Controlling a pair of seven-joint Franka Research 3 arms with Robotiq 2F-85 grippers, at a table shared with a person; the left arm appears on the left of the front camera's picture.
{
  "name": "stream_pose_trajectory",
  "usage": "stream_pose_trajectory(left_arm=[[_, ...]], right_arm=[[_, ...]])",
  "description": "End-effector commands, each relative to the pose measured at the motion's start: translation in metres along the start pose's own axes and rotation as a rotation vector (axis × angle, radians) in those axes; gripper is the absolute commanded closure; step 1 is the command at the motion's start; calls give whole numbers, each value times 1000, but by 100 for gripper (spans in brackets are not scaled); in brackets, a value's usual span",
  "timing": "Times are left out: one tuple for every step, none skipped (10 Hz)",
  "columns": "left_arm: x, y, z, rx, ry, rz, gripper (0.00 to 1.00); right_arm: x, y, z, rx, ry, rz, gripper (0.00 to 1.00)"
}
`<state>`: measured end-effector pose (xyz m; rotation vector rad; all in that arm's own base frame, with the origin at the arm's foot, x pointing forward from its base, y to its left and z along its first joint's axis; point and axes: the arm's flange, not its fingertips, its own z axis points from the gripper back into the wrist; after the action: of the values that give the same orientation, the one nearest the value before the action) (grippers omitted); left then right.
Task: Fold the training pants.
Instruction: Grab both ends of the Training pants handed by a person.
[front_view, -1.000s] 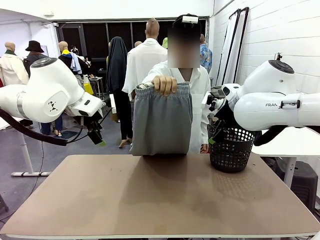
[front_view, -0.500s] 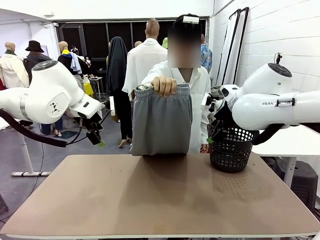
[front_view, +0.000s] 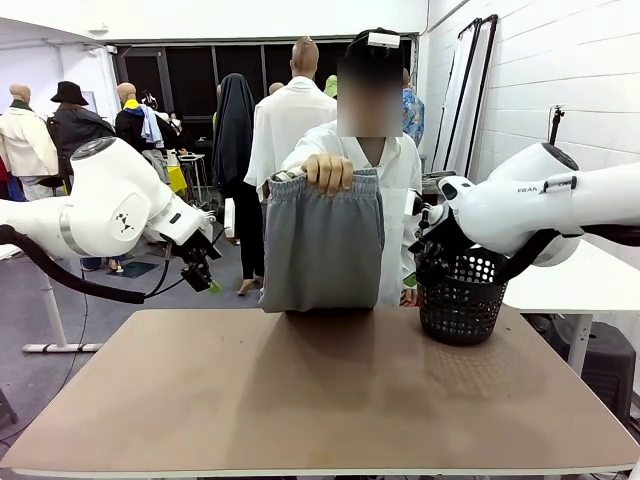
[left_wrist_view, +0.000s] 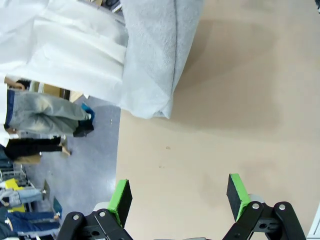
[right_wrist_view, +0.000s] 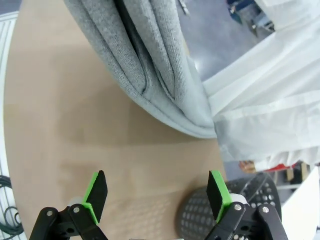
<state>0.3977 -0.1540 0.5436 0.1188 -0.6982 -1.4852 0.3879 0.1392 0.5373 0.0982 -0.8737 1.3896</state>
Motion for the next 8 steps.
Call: stream_pose_trajectory(left_arm=[[-4,12,-9,-32,-65,-58,0],[-5,15,-11,-42,-87,-81,0],[-6,16,-11,-50,-120,-107,0],[-5,14,-4,-70,-147,-81,0],[1,5,-10,-28,-59,-74,0],[1,5,-10,-28,-59,-74,0],[1,5,-10,-28,-59,-74,0],[1,6,-8,-34,-78,-84,0]], right_arm=[[-4,-15,-13,37,-85,26,0],[-4,-19,-17,48,-106,38,0],[-3,-20,-20,54,-114,47,0],[-2,-19,-17,36,-97,28,0],[-2,-16,-9,11,-61,-19,0],[0,-10,-9,33,-88,26,0],[0,-10,-9,33,-88,26,0],[0,-10,-9,33,-88,26,0]])
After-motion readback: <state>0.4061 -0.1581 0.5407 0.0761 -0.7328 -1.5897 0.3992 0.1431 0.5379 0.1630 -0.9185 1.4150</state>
